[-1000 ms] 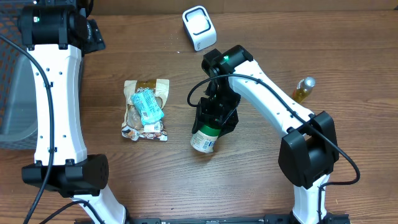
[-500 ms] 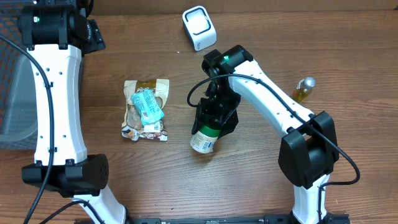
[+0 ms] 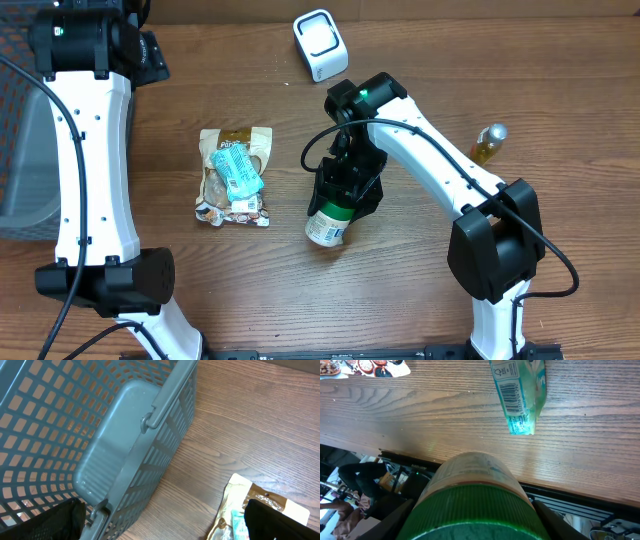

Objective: Scan the item barcode
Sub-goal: 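Hold the tilted green canister low near the table with the right gripper, then raise the green canister up to the white scanner with the right gripper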

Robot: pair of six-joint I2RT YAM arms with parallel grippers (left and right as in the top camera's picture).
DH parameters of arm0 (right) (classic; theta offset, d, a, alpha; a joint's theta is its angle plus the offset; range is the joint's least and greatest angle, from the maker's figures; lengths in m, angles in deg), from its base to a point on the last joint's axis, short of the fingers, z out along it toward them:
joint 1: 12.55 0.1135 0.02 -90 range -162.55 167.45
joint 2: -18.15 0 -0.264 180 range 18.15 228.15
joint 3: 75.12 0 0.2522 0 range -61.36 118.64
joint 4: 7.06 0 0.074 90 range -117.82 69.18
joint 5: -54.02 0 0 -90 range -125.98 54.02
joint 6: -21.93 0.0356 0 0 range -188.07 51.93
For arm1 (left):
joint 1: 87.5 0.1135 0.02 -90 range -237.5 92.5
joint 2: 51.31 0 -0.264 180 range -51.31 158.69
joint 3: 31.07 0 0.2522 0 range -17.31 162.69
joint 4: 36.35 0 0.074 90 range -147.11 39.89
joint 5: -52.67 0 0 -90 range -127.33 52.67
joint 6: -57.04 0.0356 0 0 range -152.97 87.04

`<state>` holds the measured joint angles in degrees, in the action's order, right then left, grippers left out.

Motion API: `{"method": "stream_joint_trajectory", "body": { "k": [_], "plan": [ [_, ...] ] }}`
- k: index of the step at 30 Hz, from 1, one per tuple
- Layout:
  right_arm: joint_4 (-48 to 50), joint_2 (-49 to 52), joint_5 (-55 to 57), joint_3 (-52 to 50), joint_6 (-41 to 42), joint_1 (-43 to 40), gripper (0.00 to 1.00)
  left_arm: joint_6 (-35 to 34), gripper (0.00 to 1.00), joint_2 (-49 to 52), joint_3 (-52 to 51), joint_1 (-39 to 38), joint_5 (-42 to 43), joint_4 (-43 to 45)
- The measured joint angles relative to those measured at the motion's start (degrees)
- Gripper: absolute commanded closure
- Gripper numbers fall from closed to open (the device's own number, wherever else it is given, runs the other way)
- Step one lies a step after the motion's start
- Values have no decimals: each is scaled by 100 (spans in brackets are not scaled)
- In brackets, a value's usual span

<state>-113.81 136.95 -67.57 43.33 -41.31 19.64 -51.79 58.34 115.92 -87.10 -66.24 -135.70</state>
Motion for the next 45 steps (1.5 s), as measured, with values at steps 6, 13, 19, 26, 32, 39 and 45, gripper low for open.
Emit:
{"method": "stream_joint_trajectory", "body": {
  "k": [6, 13, 19, 26, 32, 39, 45],
  "plan": [
    [-50, 0, -15, 0, -2, 0, 74, 0, 1, 0, 0, 2, 0, 0],
    [17, 0, -122, 0, -2, 0, 75, 2, 1, 0, 0, 2, 0, -2],
    [304, 0, -94, 0, -2, 0, 88, 0, 0, 0, 0, 2, 0, 0],
    [1342, 0, 501, 0, -2, -22, 88, 0, 0, 0, 0, 2, 0, 0],
    [2487, 0, 1032, 0, 0, -221, 91, 0, 0, 0, 0, 2, 2, 2],
    [3884, 0, 1029, 0, -2, -752, 96, 2, 0, 0, 0, 0, 0, 0],
    [5447, -2, 708, 0, -37, -1086, 96, 0, 0, 0, 0, 2, 7, -2]
  ]
}}
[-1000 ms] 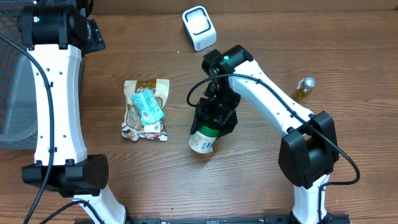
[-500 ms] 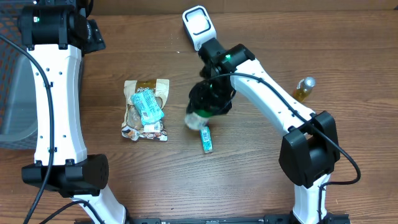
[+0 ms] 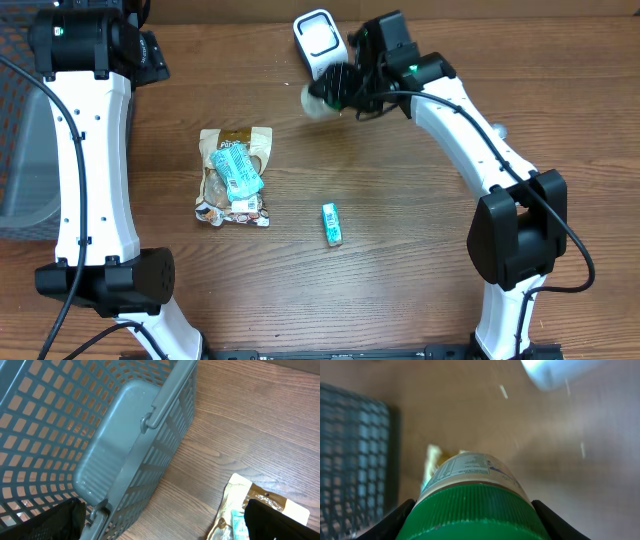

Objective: Scan the item barcode
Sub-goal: 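Raise the green canister up to the white scanner with the right gripper, then hold the green canister under the white scanner with the right gripper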

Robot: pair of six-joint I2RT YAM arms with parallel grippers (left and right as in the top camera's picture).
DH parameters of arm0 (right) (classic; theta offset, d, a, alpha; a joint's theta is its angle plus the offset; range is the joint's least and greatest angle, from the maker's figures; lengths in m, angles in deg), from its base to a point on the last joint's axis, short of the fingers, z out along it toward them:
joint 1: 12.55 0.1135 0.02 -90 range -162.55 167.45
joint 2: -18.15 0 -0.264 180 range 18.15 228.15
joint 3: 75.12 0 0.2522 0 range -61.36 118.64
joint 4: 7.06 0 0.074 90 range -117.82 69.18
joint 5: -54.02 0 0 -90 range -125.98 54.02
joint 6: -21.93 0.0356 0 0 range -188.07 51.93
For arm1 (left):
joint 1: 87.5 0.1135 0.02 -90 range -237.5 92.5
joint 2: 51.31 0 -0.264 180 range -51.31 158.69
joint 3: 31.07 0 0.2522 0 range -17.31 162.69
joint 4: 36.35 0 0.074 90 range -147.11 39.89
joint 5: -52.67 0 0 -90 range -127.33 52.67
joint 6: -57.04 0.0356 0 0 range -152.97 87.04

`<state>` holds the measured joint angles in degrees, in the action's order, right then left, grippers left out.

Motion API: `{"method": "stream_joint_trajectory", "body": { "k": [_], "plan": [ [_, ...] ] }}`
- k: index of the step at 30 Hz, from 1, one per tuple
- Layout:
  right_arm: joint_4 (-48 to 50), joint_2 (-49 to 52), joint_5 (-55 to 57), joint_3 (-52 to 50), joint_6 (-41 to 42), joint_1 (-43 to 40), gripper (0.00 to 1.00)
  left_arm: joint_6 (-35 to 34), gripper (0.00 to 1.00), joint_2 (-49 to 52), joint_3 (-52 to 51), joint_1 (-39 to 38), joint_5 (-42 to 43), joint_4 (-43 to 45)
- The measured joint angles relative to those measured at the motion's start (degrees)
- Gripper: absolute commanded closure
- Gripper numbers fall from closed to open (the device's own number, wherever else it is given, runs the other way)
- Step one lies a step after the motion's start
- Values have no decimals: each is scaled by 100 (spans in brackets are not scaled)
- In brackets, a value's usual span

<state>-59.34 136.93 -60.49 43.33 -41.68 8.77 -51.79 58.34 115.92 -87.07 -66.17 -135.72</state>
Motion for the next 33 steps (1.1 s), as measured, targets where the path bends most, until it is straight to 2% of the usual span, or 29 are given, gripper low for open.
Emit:
{"method": "stream_joint_trajectory", "body": {
  "k": [7, 13, 19, 33],
  "plan": [
    [1775, -4, 632, 2, -671, 85, 96, 0, 0, 0, 0, 0, 13, 0],
    [2551, -4, 1541, 2, -1174, 107, 96, 0, 0, 0, 0, 0, 13, 2],
    [3097, 44, 1821, 2, -1370, 107, 96, 0, 1, 0, 0, -2, 13, 0],
    [5239, 1425, 2330, 2, -1460, 107, 96, 0, 0, 0, 0, 0, 13, 2]
  ]
}}
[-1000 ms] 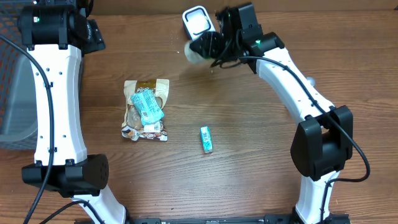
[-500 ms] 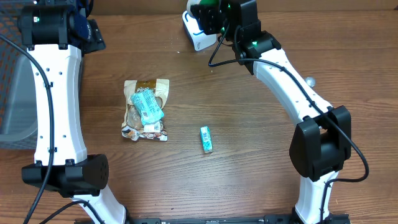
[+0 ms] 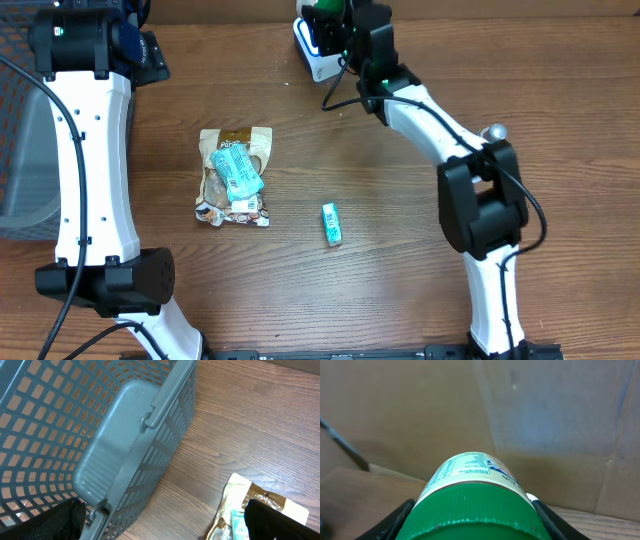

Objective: Scan the item barcode
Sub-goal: 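Hold the green canister under the white scanner with the right gripper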

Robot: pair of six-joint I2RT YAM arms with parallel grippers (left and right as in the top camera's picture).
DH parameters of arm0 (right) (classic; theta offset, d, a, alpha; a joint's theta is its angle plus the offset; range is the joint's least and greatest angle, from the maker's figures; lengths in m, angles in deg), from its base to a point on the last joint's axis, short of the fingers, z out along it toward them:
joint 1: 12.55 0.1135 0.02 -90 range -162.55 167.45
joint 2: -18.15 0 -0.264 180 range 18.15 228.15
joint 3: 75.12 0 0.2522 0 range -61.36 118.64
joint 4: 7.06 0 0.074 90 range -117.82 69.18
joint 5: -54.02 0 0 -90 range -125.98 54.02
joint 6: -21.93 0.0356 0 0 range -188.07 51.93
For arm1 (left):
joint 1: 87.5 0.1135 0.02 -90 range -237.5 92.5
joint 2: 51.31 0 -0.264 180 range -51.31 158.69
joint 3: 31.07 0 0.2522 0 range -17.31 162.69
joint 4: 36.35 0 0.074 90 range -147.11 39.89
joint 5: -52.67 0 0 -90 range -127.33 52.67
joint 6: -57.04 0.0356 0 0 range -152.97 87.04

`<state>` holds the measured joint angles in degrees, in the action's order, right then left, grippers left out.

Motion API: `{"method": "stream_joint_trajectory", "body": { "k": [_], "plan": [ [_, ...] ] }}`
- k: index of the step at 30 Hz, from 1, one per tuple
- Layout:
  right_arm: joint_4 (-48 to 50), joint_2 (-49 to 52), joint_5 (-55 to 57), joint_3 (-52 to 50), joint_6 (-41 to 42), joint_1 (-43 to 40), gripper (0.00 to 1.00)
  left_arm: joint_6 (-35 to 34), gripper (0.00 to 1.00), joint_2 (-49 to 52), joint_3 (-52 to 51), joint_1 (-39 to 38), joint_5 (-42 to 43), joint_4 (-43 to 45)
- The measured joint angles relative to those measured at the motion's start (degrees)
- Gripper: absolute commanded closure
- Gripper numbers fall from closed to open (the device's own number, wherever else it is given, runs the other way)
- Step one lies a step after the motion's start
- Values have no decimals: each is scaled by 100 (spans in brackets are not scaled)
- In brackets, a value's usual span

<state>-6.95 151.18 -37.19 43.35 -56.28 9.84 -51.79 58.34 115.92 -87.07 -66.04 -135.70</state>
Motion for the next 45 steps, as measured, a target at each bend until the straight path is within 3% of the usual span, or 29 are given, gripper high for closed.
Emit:
{"method": "stream_joint_trajectory", "body": {
  "k": [13, 34, 39, 45],
  "plan": [
    [1126, 616, 306, -2, -2, -2, 96, 2, 0, 0, 0, 0, 0, -2],
    [1784, 901, 262, -2, -4, -46, 96, 2, 0, 0, 0, 0, 0, -2],
    [879, 595, 146, -2, -2, -61, 96, 0, 0, 0, 0, 0, 0, -2],
    [-1836, -599, 118, -2, 0, -59, 96, 0, 0, 0, 0, -2, 4, -7]
  ]
}}
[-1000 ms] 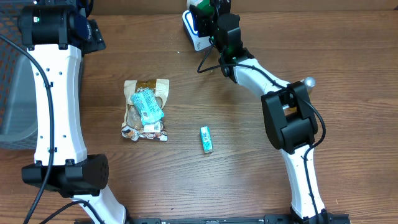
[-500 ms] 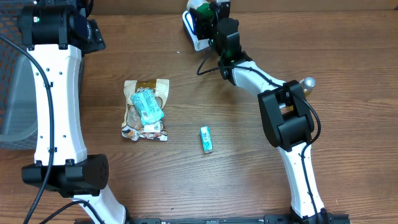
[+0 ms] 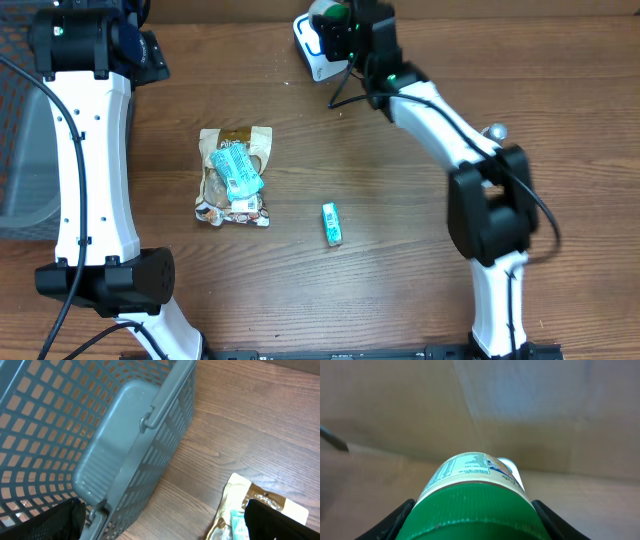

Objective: Scan the item barcode
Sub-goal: 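Hold the green canister under the white scanner with the right gripper, then carry the green canister right and set it down near the yellow bottle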

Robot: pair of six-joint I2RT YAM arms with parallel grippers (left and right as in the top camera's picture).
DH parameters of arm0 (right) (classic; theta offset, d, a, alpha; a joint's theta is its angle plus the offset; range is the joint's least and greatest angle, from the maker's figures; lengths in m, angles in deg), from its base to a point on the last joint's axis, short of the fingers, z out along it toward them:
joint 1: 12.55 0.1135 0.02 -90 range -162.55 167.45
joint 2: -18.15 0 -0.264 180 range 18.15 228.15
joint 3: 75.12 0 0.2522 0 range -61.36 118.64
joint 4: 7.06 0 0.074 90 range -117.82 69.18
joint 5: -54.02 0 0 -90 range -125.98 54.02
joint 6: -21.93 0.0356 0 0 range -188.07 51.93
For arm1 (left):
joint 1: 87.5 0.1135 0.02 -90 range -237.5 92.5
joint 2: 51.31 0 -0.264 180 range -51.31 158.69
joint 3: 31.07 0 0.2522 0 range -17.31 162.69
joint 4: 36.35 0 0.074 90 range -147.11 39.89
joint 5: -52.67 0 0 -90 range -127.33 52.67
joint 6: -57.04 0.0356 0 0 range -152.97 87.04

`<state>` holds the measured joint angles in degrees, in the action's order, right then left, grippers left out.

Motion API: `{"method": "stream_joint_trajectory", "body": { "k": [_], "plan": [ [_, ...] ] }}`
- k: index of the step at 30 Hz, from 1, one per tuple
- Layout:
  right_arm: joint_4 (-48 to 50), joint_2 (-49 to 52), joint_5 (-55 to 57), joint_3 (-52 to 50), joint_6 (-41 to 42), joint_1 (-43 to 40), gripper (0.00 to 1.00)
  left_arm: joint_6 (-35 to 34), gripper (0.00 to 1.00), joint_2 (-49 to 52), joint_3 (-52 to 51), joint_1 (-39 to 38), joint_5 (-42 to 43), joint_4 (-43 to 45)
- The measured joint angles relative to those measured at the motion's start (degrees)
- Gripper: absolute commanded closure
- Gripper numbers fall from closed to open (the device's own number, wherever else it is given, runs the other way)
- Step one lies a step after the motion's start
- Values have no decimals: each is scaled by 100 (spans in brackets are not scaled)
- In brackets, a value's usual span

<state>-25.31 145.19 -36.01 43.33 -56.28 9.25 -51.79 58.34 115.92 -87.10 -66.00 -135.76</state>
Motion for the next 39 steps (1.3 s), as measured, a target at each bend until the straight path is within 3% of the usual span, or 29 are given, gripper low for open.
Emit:
{"method": "stream_joint_trajectory", "body": {
  "k": [7, 15, 27, 39],
  "plan": [
    [-3864, -1460, 2, 81, 20, -2, 96, 2, 1, 0, 0, 2, -4, 9],
    [-6889, -1622, 4, 74, 17, -146, 96, 2, 1, 0, 0, 2, -2, 7],
    [-6983, -1591, 31, -903, 17, -599, 94, 2, 0, 0, 0, 2, -2, 7],
    [-6332, -1587, 330, -1808, 20, -828, 82, 0, 1, 0, 0, 2, -2, 7]
  ]
}}
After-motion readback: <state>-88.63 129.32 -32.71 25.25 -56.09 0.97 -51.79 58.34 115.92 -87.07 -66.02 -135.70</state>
